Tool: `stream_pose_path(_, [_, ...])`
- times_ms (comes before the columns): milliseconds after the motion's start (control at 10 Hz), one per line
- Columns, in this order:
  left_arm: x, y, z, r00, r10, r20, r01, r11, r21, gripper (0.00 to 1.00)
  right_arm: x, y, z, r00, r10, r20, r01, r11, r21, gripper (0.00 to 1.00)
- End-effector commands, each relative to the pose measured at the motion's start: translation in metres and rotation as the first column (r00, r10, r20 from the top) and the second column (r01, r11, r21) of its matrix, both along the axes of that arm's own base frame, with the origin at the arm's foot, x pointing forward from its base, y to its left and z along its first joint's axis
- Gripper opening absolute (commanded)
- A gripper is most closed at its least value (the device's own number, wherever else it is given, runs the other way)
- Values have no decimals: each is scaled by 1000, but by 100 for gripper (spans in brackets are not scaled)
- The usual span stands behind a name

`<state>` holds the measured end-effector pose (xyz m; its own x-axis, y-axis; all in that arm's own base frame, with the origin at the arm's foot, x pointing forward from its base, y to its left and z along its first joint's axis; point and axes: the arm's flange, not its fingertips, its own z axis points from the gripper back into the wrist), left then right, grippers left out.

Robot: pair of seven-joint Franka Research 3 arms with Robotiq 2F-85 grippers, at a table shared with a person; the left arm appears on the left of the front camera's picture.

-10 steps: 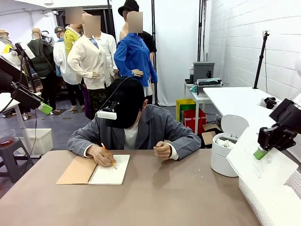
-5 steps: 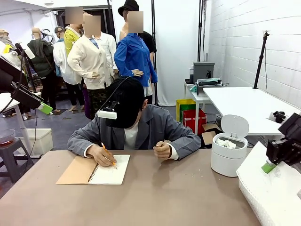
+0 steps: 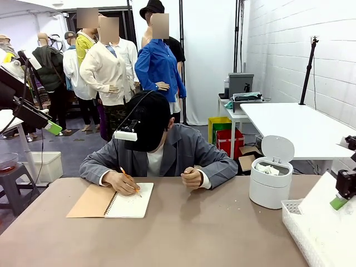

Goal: Sort the paper based on its condition.
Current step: If a person hands you a paper, place it in the Organizing basket , and if it's crumpled, put it in the Trash can.

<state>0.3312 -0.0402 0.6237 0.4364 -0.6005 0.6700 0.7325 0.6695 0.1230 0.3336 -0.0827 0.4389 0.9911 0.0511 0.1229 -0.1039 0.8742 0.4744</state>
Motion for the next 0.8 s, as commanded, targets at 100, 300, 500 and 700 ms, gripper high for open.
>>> stream_pose_path(100, [1,1,0,1000,3,5,-3,1000,-4,100,-41,17,-51,997,54,-63,-52,998,30,0])
stream_pose_path(300, [1,1,0,1000,3,5,-3,1000,-4,100,-44,30,-57,992,102,-71,-99,994,44,0])
stream_pose_path(500, [1,1,0,1000,3,5,-3,1000,-4,100,-46,40,-63,990,126,-70,-124,991,40,0])
stream_pose_path(700, [1,1,0,1000,3,5,-3,1000,-4,100,-49,44,-72,987,130,-91,-129,991,21,0])
